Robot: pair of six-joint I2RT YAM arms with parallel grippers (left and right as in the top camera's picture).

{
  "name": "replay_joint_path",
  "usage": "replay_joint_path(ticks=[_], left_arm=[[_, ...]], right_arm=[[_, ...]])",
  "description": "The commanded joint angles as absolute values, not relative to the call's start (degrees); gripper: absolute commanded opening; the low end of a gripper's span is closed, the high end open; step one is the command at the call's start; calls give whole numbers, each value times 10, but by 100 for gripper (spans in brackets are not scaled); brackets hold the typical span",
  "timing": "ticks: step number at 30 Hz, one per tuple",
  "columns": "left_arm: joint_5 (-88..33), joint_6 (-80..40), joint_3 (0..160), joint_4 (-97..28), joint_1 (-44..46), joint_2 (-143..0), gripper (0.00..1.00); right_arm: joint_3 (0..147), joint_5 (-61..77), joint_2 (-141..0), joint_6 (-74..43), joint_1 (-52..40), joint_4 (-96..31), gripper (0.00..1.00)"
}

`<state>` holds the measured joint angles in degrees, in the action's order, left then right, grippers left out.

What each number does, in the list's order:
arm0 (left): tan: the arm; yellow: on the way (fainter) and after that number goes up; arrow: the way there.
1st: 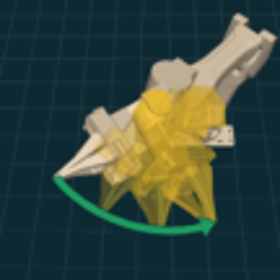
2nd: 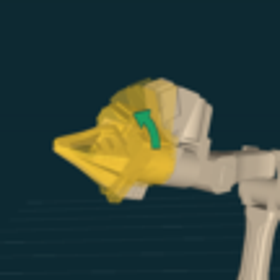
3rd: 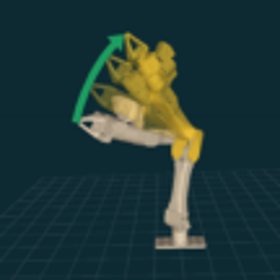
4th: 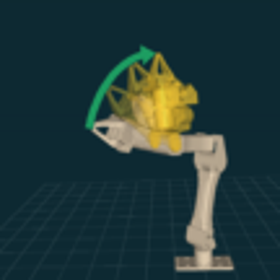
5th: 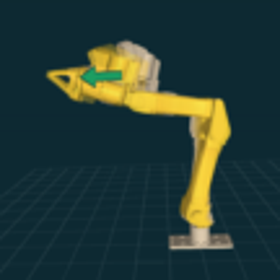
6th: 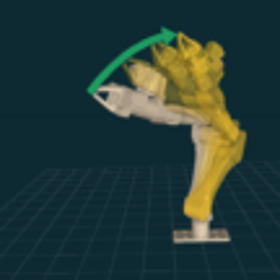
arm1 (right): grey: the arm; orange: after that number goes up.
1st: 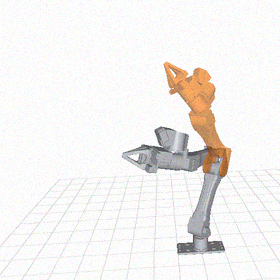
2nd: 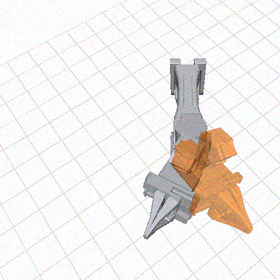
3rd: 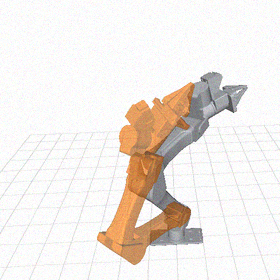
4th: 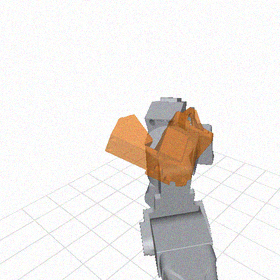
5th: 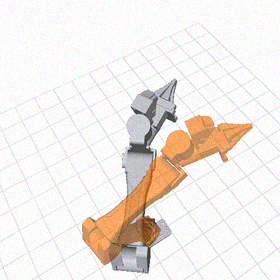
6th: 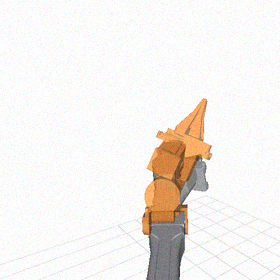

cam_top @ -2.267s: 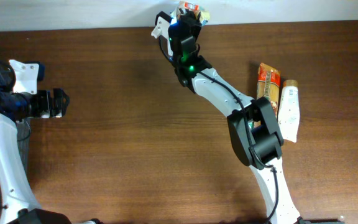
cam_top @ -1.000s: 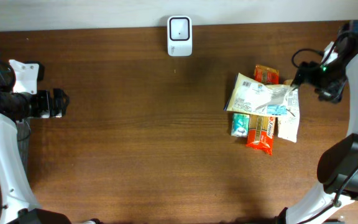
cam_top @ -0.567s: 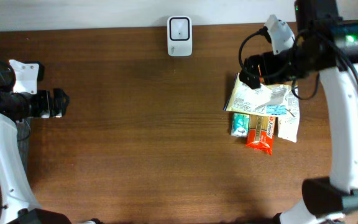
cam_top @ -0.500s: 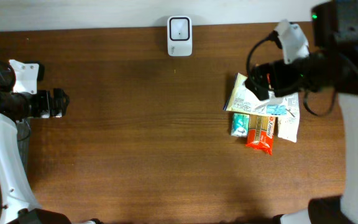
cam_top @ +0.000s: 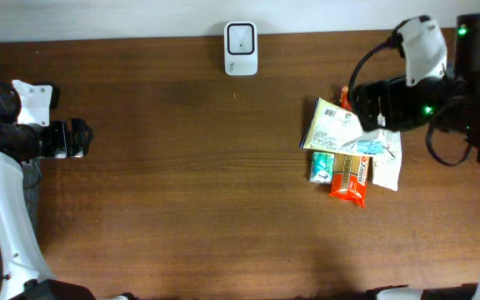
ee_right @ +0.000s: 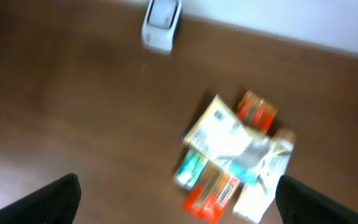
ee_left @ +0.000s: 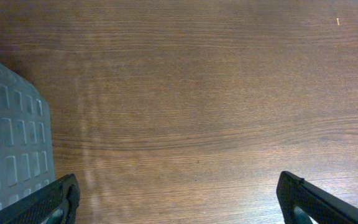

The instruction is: Scan the item barcode

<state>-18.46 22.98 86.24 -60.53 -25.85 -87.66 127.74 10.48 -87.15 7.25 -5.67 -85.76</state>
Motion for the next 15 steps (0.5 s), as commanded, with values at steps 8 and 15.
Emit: replay_joint_path(ticks=[8, 15], left_arm=[[-187, 237, 862, -605, -261, -878, 99], [-186, 237, 862, -605, -260, -878, 99]], right_arm=[[940, 23, -639, 74, -59, -509, 99], [490, 26, -378, 103, -48, -148, 99]])
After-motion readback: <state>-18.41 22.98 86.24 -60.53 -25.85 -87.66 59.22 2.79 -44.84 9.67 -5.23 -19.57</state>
